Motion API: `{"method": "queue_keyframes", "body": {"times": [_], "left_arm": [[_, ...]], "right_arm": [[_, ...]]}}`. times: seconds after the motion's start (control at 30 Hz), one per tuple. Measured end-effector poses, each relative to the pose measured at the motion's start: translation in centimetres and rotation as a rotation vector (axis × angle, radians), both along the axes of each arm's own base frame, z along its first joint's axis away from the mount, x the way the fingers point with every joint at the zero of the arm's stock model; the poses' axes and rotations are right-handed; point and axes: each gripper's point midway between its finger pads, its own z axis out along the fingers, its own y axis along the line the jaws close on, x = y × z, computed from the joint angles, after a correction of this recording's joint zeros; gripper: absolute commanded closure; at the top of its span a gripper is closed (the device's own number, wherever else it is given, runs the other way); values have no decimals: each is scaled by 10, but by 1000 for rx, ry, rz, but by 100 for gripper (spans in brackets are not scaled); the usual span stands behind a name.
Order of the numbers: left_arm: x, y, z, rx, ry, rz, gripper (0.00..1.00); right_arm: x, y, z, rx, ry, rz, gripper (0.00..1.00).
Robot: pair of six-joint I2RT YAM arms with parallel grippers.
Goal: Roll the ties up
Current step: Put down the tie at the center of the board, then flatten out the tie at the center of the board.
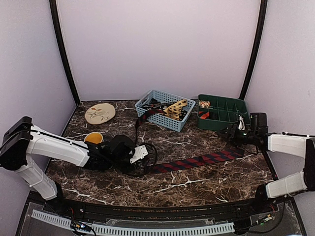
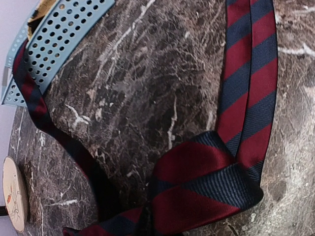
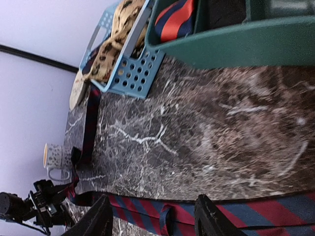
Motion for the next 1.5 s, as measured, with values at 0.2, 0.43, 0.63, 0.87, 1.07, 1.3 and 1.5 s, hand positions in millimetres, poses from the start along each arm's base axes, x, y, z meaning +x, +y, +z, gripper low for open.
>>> {"method": "queue_keyframes", "body": {"times": [0.2,0.43,0.63,0.87,1.07,1.3,1.5], "left_arm": [[-8,7,-21,112,101,8,38],[-23,4,6,5,216,-24,13],[5,15,79,-236,164,30,14],[73,29,121,-385,86,199,17],[140,31,102,-413,133,345,22],[204,17,75,-441,193,393,24],[243,2,59,-511,253,369,31]], "right_arm": [[-11,51,-36,-29,110,160,51],[-16,51,-75,-71,213,168,56],[-14,44,-99,-106,269,144,59],[-2,20,-100,-91,274,67,60],[-7,-24,-99,-125,317,-75,60],[-19,-57,-97,-149,364,-163,62],[-18,-33,-79,-161,327,-62,63]]}}
